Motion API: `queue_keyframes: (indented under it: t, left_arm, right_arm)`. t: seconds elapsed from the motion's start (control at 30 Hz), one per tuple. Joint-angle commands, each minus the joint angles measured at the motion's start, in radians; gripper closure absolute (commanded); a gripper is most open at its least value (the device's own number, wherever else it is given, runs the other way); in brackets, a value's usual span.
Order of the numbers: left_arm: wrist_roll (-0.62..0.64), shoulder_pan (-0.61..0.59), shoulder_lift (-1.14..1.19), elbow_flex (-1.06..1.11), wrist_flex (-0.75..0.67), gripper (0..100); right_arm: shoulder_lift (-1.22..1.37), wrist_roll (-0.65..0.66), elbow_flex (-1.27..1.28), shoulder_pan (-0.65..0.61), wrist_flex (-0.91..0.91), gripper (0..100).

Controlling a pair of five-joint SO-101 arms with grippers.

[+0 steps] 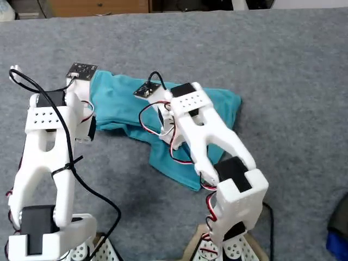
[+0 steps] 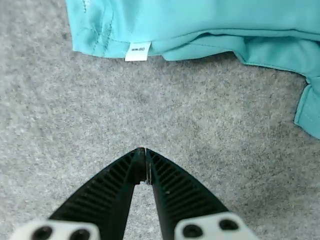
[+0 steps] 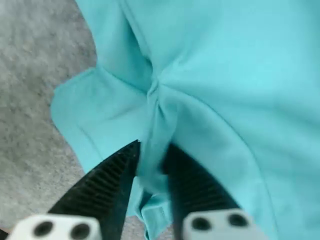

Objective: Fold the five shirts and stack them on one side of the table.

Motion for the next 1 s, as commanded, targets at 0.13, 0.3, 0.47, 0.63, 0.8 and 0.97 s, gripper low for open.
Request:
queue_keyframes:
  t: [0.13, 0.3, 0.47, 0.63, 0.8, 0.97]
  left_arm:
    - [0.005, -0.008, -0.042, -0.002, -0.015, 98]
    - [0.005, -0.008, -0.042, -0.002, -0.011, 98]
    - [0.005, -0.008, -0.042, -0.002, -0.011, 98]
    - [0.005, -0.008, -0.042, -0.002, -0.012, 98]
    - [0.005, -0.008, -0.042, -0.003, -0.015, 98]
    - [0.005, -0.008, -0.042, -0.003, -0.012, 98]
  right_arm:
    - [-0.001, -0.052, -0.093, 0.010, 0.023, 96.5]
    - [-0.001, -0.051, -0.153, -0.018, 0.147, 96.5]
    - [-0.001, -0.049, -0.163, -0.045, 0.218, 96.5]
    - [-0.001, -0.041, -0.160, -0.102, 0.288, 96.2]
    - [0.007, -0.041, -0.159, -0.148, 0.290, 88.5]
    - [-0.001, -0.012, -0.096, -0.150, 0.292, 70.8]
